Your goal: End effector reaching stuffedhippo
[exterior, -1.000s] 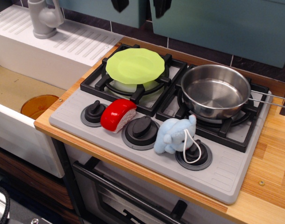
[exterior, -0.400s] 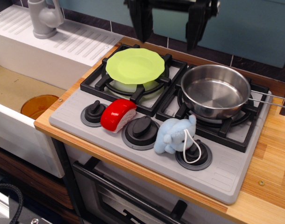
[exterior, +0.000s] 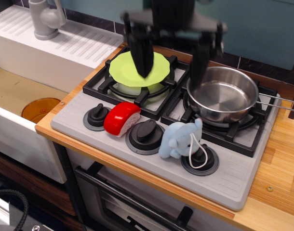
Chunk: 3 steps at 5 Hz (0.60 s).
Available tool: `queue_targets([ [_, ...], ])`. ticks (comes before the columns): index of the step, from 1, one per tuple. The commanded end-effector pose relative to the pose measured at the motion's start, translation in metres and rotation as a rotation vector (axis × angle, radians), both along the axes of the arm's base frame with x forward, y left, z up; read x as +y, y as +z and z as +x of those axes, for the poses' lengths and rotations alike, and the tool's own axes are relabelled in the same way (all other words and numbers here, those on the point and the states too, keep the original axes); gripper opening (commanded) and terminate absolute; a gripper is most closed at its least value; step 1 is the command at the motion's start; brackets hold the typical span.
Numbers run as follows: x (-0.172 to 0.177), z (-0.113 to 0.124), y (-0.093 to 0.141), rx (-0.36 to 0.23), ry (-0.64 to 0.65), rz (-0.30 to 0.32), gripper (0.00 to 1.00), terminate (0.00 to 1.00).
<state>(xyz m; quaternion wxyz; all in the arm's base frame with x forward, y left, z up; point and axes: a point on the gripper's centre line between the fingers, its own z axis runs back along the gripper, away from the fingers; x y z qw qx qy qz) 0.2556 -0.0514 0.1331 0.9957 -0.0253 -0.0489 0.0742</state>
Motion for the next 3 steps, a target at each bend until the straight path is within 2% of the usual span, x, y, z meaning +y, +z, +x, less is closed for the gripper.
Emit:
queue_targets([
  [1, -0.008, 0.004, -0.016, -0.122, 0.008, -0.007, 1.00, 0.00],
  [3, -0.008, 0.017, -0.041, -0.171, 0.003, 0.000, 1.00, 0.00],
])
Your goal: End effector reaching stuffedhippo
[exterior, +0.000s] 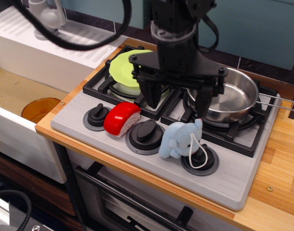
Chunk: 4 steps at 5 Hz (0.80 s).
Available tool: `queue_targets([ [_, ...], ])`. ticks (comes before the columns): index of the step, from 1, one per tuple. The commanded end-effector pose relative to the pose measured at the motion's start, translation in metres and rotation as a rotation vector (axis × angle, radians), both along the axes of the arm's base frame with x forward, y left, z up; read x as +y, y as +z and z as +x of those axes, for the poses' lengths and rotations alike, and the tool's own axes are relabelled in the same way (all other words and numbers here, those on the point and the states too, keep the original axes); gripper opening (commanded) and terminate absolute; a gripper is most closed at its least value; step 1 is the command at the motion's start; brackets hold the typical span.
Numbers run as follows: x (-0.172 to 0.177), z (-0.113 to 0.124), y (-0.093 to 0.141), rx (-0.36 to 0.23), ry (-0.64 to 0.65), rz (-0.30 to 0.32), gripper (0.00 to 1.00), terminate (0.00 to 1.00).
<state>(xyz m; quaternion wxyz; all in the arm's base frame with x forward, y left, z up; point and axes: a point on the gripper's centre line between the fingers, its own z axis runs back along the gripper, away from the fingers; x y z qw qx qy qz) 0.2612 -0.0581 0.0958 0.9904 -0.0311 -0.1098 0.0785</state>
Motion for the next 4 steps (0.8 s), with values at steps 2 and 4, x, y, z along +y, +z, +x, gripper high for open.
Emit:
queue_targets([
  [2, 0.000, 0.018, -0.020, -0.068, -0.006, -0.006, 1.00, 0.00],
  [4, 0.000, 0.013, -0.039, -0.081, 0.016, -0.016, 1.00, 0.00],
])
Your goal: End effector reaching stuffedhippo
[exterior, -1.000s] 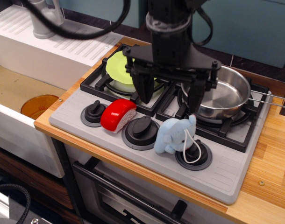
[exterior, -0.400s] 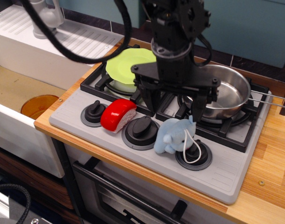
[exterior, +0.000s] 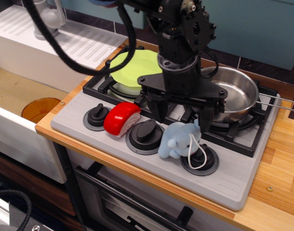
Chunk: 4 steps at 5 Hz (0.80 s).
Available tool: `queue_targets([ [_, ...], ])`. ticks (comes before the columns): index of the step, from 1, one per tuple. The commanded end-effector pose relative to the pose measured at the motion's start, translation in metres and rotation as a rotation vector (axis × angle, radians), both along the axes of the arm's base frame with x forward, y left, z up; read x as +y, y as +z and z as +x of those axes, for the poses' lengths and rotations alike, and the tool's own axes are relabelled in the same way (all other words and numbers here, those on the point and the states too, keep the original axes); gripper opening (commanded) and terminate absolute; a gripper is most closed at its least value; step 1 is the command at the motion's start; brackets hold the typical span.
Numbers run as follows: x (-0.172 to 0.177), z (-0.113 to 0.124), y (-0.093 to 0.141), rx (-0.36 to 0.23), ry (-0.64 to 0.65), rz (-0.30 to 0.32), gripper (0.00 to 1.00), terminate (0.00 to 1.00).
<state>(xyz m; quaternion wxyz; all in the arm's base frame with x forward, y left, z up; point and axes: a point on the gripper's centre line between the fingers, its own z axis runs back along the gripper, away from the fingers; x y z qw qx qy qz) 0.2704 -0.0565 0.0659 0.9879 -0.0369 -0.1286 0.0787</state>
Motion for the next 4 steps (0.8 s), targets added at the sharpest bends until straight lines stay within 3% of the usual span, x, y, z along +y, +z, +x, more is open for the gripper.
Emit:
queue_targets([
  [1, -0.002, 0.002, -0.024, -0.062, 0.022, -0.028, 1.00, 0.00],
  [3, -0.004, -0.002, -0.038, -0.076, 0.038, -0.044, 1.00, 0.00],
  [4, -0.003, -0.002, -0.036, -0.070, 0.026, -0.015, 1.00, 1.00],
])
